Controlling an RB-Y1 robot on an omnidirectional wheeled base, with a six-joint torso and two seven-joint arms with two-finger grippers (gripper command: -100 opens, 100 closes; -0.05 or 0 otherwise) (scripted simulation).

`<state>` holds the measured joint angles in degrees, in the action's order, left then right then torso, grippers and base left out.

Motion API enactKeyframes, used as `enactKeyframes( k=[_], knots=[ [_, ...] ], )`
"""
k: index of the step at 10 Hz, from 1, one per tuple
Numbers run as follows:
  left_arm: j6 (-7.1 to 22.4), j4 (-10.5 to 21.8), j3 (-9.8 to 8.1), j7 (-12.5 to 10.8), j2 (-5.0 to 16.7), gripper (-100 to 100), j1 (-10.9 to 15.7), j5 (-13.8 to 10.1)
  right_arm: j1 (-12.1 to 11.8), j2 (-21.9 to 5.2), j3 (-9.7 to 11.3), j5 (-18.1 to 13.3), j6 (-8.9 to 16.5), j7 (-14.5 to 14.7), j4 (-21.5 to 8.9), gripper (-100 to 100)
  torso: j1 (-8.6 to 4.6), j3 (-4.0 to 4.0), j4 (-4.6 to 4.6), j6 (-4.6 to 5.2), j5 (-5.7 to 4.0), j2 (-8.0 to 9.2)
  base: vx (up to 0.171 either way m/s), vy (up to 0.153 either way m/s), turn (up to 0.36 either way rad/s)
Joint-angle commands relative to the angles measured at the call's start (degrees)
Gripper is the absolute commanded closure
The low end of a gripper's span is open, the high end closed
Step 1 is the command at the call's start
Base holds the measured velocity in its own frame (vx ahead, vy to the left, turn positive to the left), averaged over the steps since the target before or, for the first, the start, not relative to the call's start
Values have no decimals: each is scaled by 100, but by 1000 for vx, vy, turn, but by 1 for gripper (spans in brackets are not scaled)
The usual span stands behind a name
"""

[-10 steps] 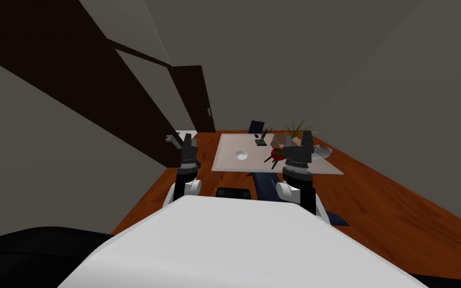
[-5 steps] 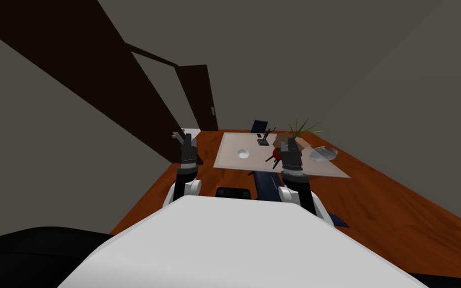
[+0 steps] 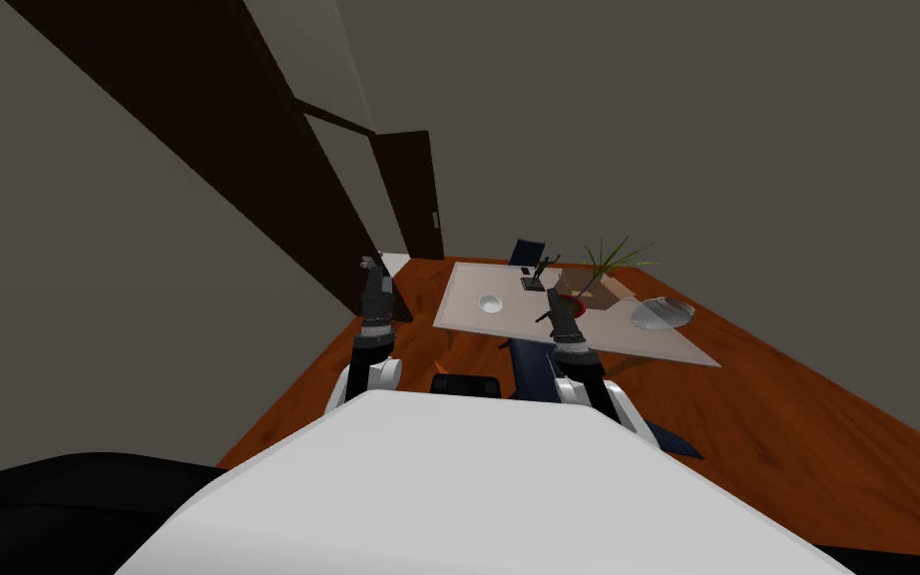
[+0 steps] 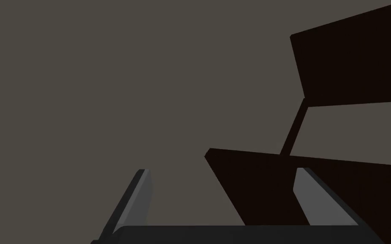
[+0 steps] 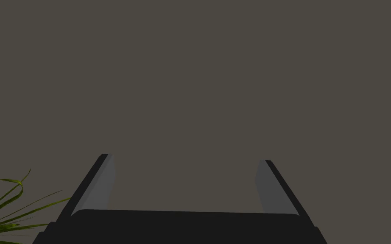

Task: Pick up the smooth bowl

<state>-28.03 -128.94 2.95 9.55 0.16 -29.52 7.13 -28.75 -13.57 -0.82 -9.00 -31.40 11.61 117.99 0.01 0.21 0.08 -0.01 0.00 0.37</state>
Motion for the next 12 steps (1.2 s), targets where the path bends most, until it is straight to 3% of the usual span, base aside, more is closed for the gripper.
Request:
enactKeyframes(
  k=[1, 7, 9, 11, 12],
  knots=[
    [0, 0, 0, 0, 0, 0, 0, 0, 10, -203, 82, -197, 125, 234, -286, -100, 0, 0, 0, 0, 0, 0, -131, 9, 153],
    [0, 0, 0, 0, 0, 0, -1, 0, 105, -594, 294, -577, 307, 672, -1084, -100, -2, -12, -4, 0, 0, -23, -58, 16, 138],
    [0, 0, 0, 0, 0, 0, -1, 0, 213, -878, 481, -831, 477, 961, -1537, -100, 0, -14, -5, 1, 0, -25, -47, 32, 213],
    [0, 0, -1, 0, 0, 0, -2, 0, 213, -878, 481, -831, 477, 961, -1688, -100, 0, -12, -4, 4, 1, -23, -27, 18, 55],
    [0, 0, -1, 0, 0, 0, -2, 0, 280, -1028, 588, -955, 576, 1101, -1936, -100, -4, -16, -5, 5, 0, -31, -12, 28, 203]
  ],
)
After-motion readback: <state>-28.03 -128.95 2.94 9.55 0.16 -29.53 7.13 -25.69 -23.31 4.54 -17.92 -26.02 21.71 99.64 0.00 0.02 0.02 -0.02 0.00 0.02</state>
